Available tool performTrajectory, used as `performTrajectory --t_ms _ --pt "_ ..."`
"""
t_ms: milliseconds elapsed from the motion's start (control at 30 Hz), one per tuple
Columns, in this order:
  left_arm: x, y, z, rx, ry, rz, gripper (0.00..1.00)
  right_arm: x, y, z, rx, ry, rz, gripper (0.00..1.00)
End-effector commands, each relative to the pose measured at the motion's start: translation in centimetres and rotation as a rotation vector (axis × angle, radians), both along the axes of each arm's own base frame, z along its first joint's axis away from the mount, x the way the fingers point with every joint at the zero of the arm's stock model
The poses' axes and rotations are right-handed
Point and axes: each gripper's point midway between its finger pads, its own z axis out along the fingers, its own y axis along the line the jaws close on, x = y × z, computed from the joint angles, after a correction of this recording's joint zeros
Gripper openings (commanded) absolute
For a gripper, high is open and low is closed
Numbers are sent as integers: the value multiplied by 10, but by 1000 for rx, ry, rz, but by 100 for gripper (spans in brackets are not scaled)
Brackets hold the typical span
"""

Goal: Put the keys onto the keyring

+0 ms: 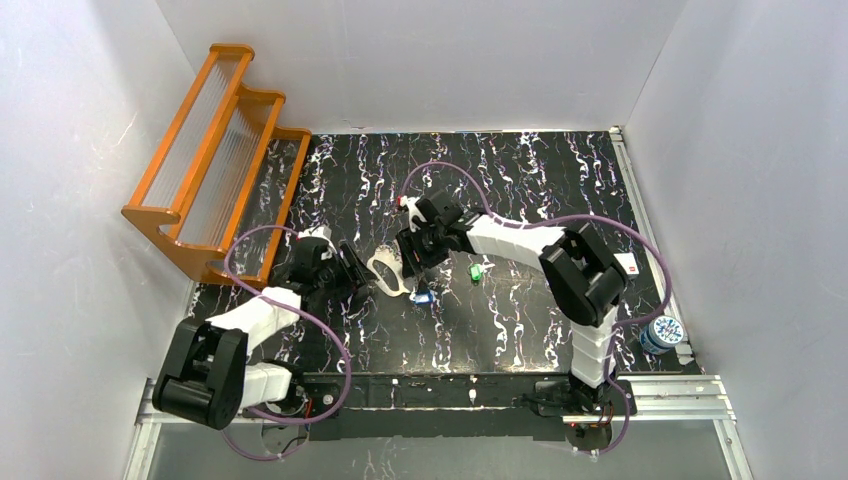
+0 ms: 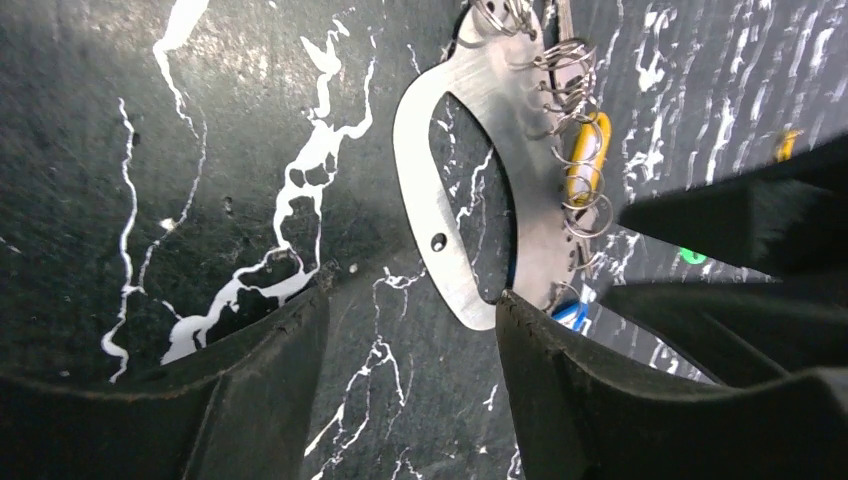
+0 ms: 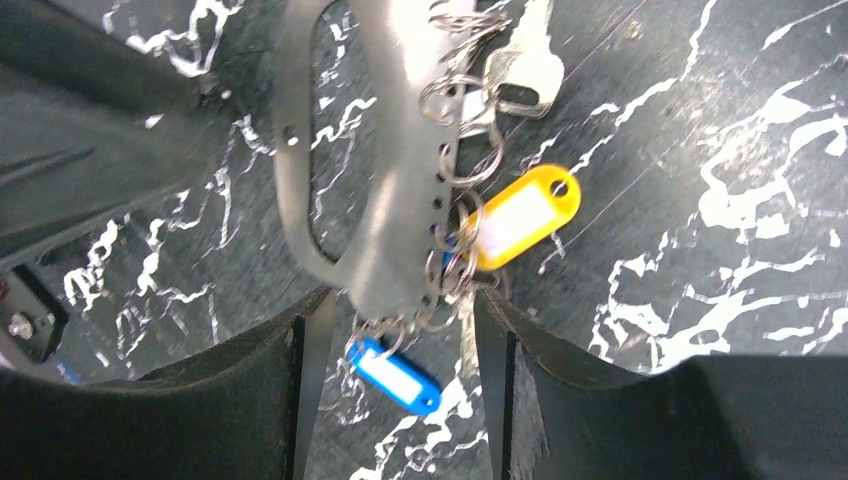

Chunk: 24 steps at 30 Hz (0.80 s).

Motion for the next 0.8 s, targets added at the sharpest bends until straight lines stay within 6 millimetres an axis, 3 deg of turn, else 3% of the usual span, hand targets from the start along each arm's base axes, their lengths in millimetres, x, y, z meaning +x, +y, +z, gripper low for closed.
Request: performTrajectory --t_ms 0,67,300,367,533,667,767 --pt "-14 -8 -8 -98 21 37 60 13 -1 -19 -66 18 -13 61" --pt "-15 -7 -12 -102 27 44 59 10 3 -24 -61 43 4 57" --pt "-4 -8 -18 -71 38 30 53 -12 4 -27 -19 122 46 26" --pt "2 -11 -19 -68 42 19 46 -22 6 -24 9 148 61 21" --pt "20 -22 -19 -78 45 -28 34 -50 18 -13 91 215 108 20" --pt "26 -22 -16 -43 43 -55 34 -61 27 -1 146 239 135 22" --pt "28 -14 -9 8 26 -61 36 -62 29 11 175 232 146 31"
